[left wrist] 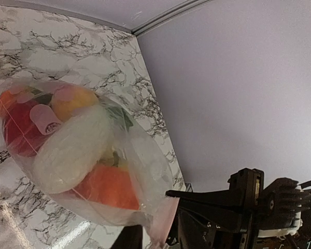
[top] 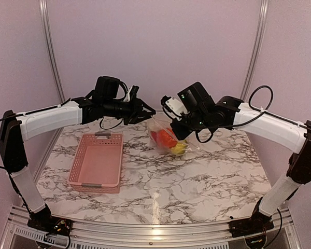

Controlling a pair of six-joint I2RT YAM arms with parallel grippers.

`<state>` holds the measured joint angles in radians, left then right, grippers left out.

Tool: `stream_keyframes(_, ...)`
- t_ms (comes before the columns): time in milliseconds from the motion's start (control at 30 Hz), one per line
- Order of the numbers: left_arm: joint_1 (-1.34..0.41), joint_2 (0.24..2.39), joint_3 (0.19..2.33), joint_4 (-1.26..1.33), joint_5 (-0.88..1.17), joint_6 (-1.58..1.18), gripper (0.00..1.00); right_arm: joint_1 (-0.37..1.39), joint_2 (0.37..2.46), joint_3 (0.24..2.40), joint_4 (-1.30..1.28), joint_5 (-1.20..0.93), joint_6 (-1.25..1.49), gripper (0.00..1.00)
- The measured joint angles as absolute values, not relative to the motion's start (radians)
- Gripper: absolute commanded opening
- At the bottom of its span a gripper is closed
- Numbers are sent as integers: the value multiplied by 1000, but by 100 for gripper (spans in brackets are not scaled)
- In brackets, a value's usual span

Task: Open the zip-top bag and remove the fake food
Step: Open the zipper of the food storage bag at the center of the board.

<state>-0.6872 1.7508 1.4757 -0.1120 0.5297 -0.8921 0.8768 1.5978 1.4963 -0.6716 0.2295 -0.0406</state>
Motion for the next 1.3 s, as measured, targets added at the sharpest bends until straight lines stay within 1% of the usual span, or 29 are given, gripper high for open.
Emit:
stream_keyframes(67,-687,1750,1476,-113,524,-887,52,877,1608,1512,-668,210,-13,0)
stream_keyframes(100,-687,1749,1475,-117,516,-888,55,877,1612,1518,-665,199,4,0)
stream_keyframes(167,-687,1743,1473,-123,502,-878,58,877,1620,1530,-658,177,33,0)
stream_keyframes(300,-687,1689,1438,-159,443,-860,57,877,1655,1562,-632,138,100,0)
stream_keyframes(600,-689,1509,1246,-185,326,-848,47,879,1755,1591,-533,60,241,0)
stream_keyframes(800,-722,1496,1162,-186,268,-857,45,882,1805,1617,-485,25,297,0)
stream_keyframes(1000,-734,1501,1153,-182,215,-852,42,884,1815,1626,-463,15,320,0)
stream_keyframes(1167,-734,1549,1175,-177,187,-843,39,884,1816,1626,-463,11,327,0)
stream_keyframes(1300,-734,1600,1210,-171,173,-832,30,884,1816,1629,-464,10,331,0)
